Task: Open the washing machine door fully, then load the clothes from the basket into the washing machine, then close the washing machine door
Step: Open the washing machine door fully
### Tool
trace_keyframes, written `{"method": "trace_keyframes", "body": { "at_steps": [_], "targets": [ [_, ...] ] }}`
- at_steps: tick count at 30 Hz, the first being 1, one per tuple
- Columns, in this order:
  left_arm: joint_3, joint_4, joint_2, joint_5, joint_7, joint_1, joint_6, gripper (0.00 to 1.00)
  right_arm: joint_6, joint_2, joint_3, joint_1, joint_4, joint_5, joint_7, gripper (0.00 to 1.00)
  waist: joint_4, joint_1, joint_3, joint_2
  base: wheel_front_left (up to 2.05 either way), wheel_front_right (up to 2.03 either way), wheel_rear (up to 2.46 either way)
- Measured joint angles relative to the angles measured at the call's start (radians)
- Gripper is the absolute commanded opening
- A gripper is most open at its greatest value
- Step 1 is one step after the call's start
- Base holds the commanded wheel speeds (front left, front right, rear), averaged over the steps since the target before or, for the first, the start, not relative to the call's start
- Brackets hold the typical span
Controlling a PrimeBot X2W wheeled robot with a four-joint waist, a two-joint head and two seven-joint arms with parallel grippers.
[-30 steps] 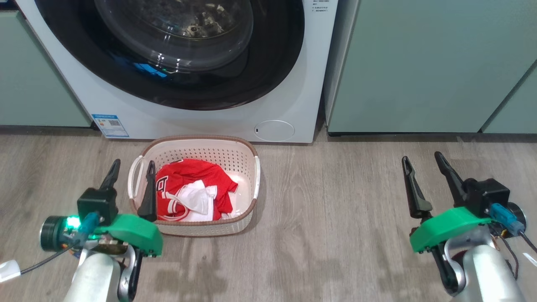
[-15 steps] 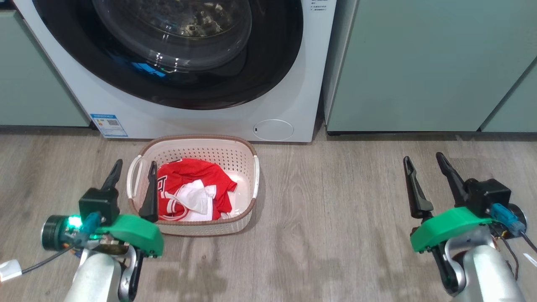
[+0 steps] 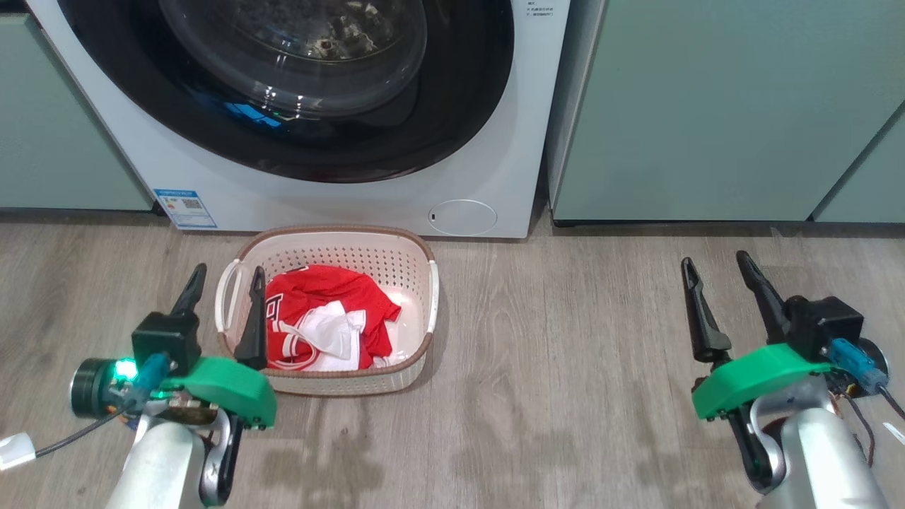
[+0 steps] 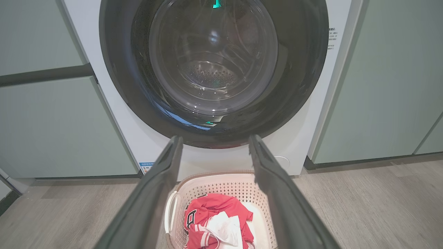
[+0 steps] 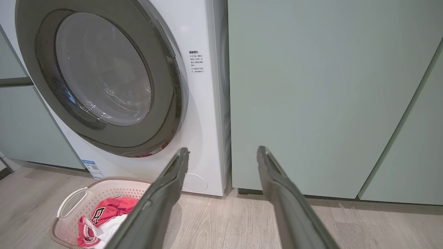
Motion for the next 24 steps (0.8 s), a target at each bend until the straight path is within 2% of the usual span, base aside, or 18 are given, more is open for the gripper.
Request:
{"method": "trace_keyframes", "body": {
  "at_steps": [1,2,10,15,19,24],
  "targets": [
    [0.000,0.000,0.000,0.000,0.000,0.000,0.000,1.00,0.000,0.000,-0.001,0.000,0.000,0.001,0.000,0.65,0.000,0.0000,0.000,0.0000,0.00,0.00,0.00],
    [-0.001,0.000,0.000,0.000,0.000,0.000,0.000,1.00,0.000,0.000,-0.001,0.000,0.002,0.008,0.000,0.00,0.000,0.0000,0.000,0.0000,0.00,0.00,0.00],
    [-0.009,-0.002,0.001,-0.004,-0.001,0.000,0.005,1.00,0.000,0.000,-0.002,0.000,0.006,0.023,0.001,0.00,0.002,0.0000,0.003,0.0000,0.00,0.00,0.00],
    [-0.011,-0.009,0.001,-0.010,-0.001,0.000,0.010,1.00,0.000,0.000,-0.001,0.000,0.007,0.085,0.002,0.00,0.004,0.0000,0.010,0.0000,0.00,0.00,0.00],
    [-0.012,-0.019,0.002,-0.010,-0.002,-0.001,0.010,1.00,0.000,0.000,-0.006,-0.017,0.033,0.276,0.022,0.00,0.009,0.0000,0.026,0.0000,0.00,0.00,0.00],
    [-0.013,-0.039,0.002,-0.026,-0.009,-0.023,0.010,1.00,0.000,0.000,-0.004,-0.092,0.069,0.615,0.067,0.00,0.017,0.0000,0.064,0.0000,0.00,0.00,0.00]
  ]
}}
